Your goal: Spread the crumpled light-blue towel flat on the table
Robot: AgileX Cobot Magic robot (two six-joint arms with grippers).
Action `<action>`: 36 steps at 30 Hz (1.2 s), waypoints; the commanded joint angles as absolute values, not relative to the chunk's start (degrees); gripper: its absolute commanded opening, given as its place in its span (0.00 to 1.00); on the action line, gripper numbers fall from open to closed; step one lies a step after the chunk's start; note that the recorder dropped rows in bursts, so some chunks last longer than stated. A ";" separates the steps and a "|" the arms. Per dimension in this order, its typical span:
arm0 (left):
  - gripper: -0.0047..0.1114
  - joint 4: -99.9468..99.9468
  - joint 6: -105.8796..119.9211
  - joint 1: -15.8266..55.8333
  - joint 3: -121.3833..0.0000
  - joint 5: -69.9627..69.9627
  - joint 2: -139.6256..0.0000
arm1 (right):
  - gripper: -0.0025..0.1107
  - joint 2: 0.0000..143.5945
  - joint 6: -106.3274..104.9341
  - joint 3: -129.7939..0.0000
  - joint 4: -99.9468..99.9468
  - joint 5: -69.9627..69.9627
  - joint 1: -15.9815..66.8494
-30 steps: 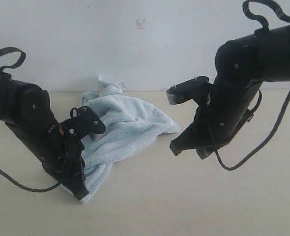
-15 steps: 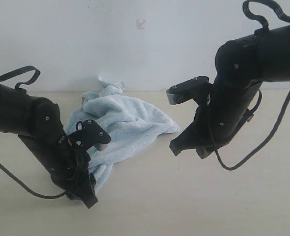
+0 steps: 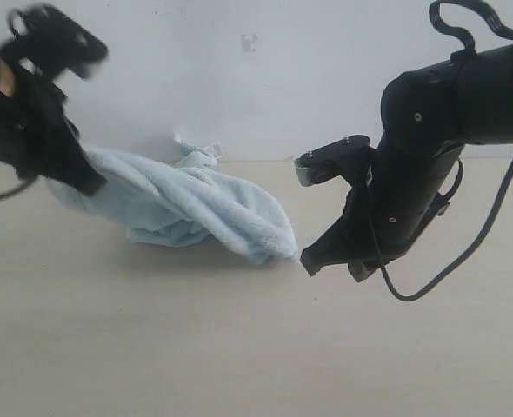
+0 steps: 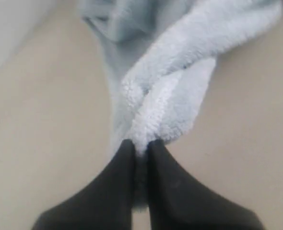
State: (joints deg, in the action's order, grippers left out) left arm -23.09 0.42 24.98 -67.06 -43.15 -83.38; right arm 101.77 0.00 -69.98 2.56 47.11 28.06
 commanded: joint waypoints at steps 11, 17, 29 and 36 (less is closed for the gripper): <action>0.07 -34.36 -6.07 25.11 -44.35 -11.62 -79.68 | 0.02 101.27 -26.87 -70.23 -21.27 48.77 27.92; 0.07 -36.08 -5.96 25.22 -45.34 -11.46 -83.39 | 0.02 101.27 -45.49 -70.23 -39.02 49.49 28.02; 0.07 -36.08 -15.99 14.91 -48.08 -20.92 -90.81 | 0.02 101.35 -39.75 -70.23 -33.87 47.55 28.02; 0.07 -31.65 -17.47 7.07 -58.05 -44.80 -91.79 | 0.02 101.25 -20.24 -70.23 -16.30 44.53 28.02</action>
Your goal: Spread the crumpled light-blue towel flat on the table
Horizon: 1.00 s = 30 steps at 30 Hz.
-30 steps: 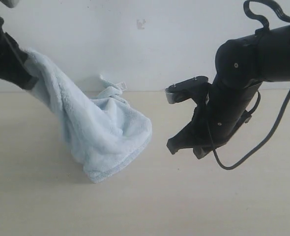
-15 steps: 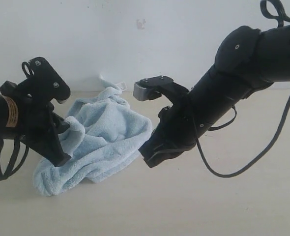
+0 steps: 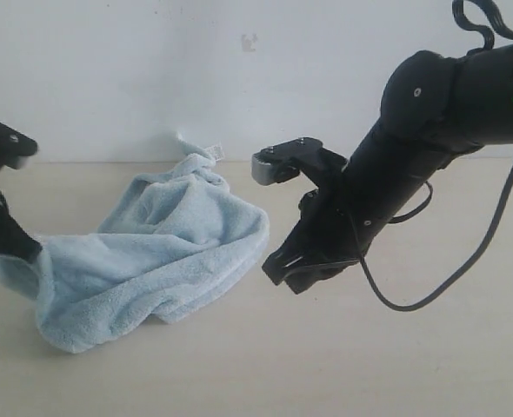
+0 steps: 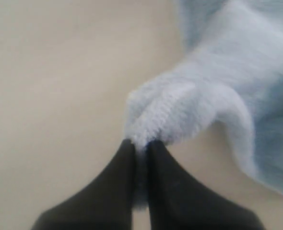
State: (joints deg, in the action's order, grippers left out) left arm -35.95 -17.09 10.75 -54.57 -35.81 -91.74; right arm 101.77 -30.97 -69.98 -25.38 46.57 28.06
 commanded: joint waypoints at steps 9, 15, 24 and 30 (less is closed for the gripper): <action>0.07 -21.93 -8.46 5.21 -58.10 -40.44 -92.30 | 0.02 101.25 -17.89 -70.23 -14.64 43.97 27.92; 0.19 -17.72 -7.15 5.21 -58.10 -37.84 -92.39 | 0.02 101.25 -17.89 -70.23 -14.64 43.97 27.92; 0.65 -17.19 -6.04 5.21 -58.10 -36.56 -92.39 | 0.02 101.25 -17.22 -70.23 -14.64 43.80 27.92; 0.63 -0.68 0.87 5.21 -59.16 -37.32 -92.39 | 0.02 101.25 -17.07 -70.23 -14.64 43.47 27.92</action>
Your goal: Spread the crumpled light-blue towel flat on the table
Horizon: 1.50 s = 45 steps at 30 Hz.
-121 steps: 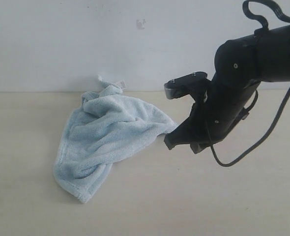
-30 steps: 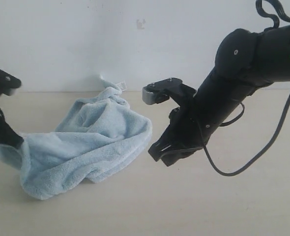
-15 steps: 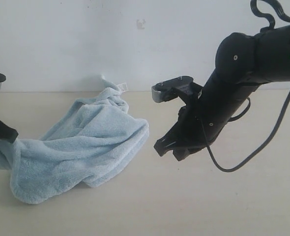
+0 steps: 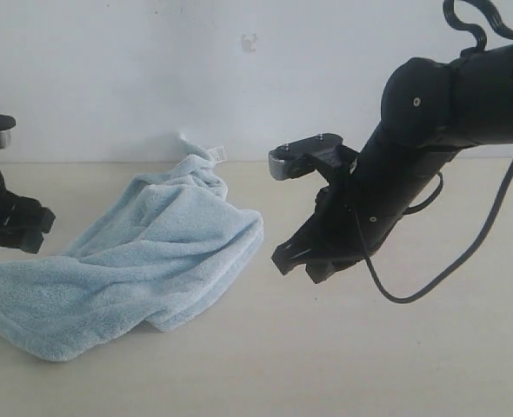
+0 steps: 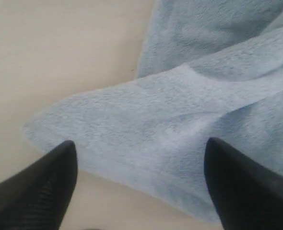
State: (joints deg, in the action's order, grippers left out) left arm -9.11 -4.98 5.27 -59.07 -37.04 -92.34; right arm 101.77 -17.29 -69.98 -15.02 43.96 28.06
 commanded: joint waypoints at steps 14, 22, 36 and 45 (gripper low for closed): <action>0.62 15.88 18.22 6.97 -53.69 -33.65 -101.73 | 0.02 101.25 -16.98 -70.23 -17.97 43.05 27.92; 0.62 22.89 38.72 11.21 -53.61 -31.72 -104.73 | 0.02 101.25 -16.98 -70.23 -17.97 42.86 27.92; 0.07 17.96 29.71 11.21 -61.89 -40.70 -97.71 | 0.02 101.25 -16.99 -70.23 -12.00 43.10 27.92; 0.07 -16.88 1.66 10.88 -61.10 -51.26 -78.27 | 0.02 101.25 -13.53 -70.23 -9.72 44.11 27.92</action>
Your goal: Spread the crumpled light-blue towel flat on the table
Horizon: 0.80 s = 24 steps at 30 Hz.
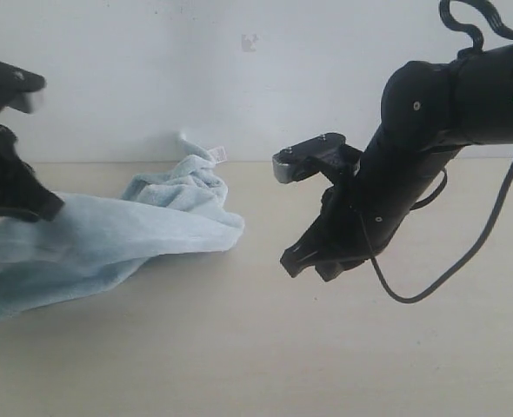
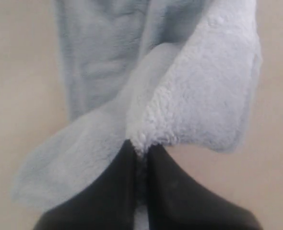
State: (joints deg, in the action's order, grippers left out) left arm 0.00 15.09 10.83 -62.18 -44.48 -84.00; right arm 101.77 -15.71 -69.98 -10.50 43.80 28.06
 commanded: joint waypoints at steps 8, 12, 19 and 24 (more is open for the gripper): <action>0.07 -24.09 -5.78 5.27 -50.54 -51.77 -76.52 | 0.02 101.25 -13.53 -69.30 -9.82 43.92 27.92; 0.07 -20.04 -5.78 5.15 -46.67 -46.85 -76.52 | 0.02 101.25 -13.27 -69.30 -11.46 41.97 27.92; 0.07 9.03 10.91 5.15 -45.70 -52.68 -76.24 | 0.02 101.25 -17.19 -69.30 -17.12 39.85 27.92; 0.07 24.13 25.86 5.35 -40.56 -52.65 -76.36 | 0.02 101.25 -17.20 -69.30 -20.48 37.08 27.92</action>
State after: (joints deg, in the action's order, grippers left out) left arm 17.23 18.54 5.33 -42.84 -54.93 -76.59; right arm 101.77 -16.45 -69.61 -18.19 38.89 28.06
